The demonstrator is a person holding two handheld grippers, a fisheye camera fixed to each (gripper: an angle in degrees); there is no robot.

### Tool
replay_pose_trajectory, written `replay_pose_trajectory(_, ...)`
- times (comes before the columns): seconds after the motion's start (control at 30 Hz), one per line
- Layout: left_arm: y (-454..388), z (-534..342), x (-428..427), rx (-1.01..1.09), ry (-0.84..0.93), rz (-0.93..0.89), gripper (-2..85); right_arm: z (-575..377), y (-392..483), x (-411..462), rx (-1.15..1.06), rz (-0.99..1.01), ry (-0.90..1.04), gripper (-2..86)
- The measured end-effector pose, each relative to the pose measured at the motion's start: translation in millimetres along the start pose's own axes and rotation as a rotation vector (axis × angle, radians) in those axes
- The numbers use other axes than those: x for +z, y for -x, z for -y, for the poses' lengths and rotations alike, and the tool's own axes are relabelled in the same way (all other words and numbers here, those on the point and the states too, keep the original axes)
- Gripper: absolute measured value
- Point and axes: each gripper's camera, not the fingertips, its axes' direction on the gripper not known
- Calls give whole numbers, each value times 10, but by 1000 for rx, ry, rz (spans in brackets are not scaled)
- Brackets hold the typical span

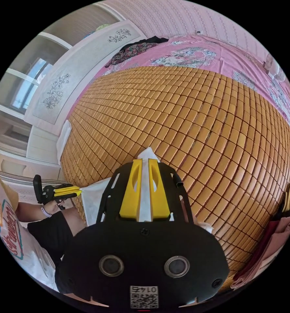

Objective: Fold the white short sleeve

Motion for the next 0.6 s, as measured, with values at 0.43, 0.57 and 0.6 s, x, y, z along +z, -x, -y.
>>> replay_pose_trajectory(0.43, 73, 15, 97, -41, 18, -21, 46, 48, 538, -108, -166, -93, -48, 25)
replay_pose_trajectory(0.57, 135, 19, 125, -53, 22, -50, 47, 113, 547, 210, -142, -121, 60, 77)
replay_pose_trajectory(0.6, 154, 15, 115, -67, 24, -47, 49, 117, 543, 249, -135, -108, 88, 87)
